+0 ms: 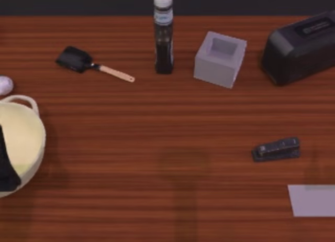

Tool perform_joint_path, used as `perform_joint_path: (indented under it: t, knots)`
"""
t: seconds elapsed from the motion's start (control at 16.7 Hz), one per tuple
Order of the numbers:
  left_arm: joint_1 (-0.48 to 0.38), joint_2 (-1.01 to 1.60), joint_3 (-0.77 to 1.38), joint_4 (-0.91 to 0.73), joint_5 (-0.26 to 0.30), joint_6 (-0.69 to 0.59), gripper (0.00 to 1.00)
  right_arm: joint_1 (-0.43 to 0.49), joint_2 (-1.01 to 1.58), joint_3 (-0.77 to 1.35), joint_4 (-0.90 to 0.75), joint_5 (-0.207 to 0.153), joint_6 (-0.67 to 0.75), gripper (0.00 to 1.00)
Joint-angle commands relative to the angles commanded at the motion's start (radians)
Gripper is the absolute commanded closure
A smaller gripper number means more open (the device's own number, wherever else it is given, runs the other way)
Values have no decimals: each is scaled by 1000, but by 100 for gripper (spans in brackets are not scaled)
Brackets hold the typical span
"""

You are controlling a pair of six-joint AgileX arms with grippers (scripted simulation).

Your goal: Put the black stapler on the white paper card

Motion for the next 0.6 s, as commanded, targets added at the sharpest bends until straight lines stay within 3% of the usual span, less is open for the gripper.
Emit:
perform_joint_path:
  t: [0.3,0.6]
  knots:
    - [0,0,0,0,0,0,0,16,61,61,-46,-2,-56,0]
    - [0,0,0,0,0,0,0,77,377,341,-250,-3,-299,0]
